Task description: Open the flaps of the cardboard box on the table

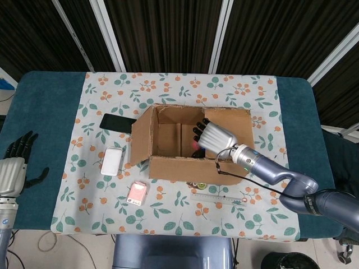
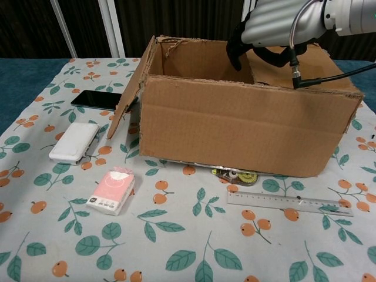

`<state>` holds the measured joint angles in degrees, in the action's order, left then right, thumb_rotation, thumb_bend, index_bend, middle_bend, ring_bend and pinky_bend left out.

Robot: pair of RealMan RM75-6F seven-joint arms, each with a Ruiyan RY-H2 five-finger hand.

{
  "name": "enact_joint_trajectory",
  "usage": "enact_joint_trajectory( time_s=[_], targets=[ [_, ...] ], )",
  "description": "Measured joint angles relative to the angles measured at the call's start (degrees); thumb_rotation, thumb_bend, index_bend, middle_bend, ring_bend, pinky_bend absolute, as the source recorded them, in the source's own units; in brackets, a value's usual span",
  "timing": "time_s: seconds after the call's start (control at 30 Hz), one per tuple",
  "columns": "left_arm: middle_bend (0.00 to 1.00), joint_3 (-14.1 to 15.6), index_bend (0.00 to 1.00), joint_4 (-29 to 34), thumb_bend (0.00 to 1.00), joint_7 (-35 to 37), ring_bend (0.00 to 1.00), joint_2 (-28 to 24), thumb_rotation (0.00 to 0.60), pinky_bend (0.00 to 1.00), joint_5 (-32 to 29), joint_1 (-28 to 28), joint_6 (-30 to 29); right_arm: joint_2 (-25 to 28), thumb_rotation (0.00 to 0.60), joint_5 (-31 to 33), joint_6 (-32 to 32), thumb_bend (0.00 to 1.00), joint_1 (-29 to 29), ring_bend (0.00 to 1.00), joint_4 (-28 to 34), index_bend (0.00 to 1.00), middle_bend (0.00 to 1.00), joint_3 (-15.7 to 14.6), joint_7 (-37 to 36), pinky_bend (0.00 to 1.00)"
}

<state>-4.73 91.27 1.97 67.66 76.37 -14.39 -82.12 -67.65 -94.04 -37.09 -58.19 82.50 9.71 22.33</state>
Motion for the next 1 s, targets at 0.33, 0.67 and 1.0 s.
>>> enact_joint_trajectory(
  time_s=[0.33,0.67,1.0],
  targets=[
    [0.0,-0.7,0.0,0.6,0.28,0.5,0.0,-0.3,0.6,0.09,0.0,0.4,1.0,1.6,0.6,-0.3,1.6,1.0,-0.7,0.21,0.1,0.37,0.25,-2.4,5.5,0.27],
    [0.0,-1.2,0.0,1.0,0.28,0.7,0.0,-0.5,0.6,0.09,0.3,0.7,1.5,3.6,0.6,-0.9,3.0,1.0,-1.8,0.21,1.3,0.39,0.26,-3.8,8.2,0.27],
    [0.0,-1.7,0.0,1.4,0.28,0.8,0.0,-0.7,0.6,0.09,0.4,0.9,2.0,5.3,0.6,-1.8,3.6,1.0,-2.9,0.21,1.7,0.41,0.28,-4.5,10.8,0.26]
  ],
)
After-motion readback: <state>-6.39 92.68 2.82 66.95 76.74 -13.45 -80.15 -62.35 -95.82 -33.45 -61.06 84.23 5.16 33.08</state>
